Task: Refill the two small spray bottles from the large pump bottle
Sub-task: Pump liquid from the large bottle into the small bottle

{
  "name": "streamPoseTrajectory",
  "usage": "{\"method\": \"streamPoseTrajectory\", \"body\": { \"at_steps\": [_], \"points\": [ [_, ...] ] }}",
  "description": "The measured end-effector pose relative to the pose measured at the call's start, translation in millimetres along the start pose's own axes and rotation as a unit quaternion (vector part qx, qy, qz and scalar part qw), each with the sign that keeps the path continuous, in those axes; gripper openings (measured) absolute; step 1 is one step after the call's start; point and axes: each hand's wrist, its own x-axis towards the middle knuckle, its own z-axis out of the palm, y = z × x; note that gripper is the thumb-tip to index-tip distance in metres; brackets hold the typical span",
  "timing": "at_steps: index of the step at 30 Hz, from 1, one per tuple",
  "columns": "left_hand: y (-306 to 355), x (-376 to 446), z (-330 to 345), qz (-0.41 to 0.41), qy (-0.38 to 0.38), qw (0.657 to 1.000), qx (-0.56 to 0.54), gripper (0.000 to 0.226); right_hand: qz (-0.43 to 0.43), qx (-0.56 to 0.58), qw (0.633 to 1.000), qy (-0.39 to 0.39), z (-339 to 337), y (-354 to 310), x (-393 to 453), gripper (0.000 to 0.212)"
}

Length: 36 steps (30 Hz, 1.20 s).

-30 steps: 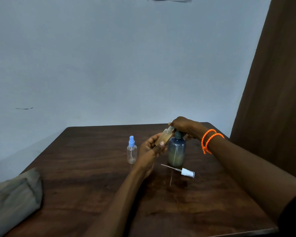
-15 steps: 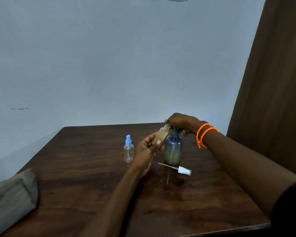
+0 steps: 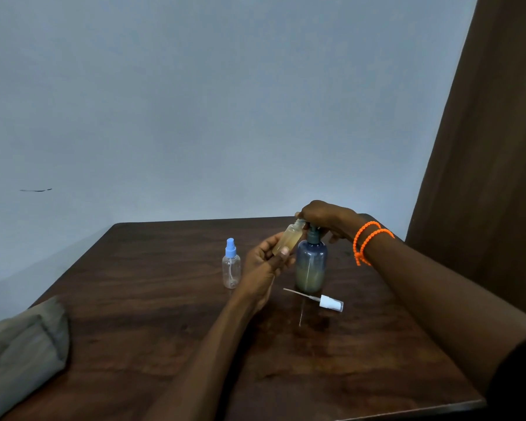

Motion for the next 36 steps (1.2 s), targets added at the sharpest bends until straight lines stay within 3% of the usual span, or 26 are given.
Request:
{"method": "streamPoseTrajectory", "body": {
  "at_steps": [13,28,36],
  "points": [
    [-1,0,-1,-0.004,0.0,1.0,0.004,0.042,0.005,-0.007,1.0,0.004,1,-1,-2,0.022],
    [-2,4,-3,-0.005,0.004,1.0,0.015,0.034,0.002,0.041,0.999,0.017,8,6,0,0.025],
    [-3,2,-1,-0.003,0.003,1.0,0.0,0.034,0.01,-0.015,1.0,0.004,-3,-7,-12,0.023]
  ]
}}
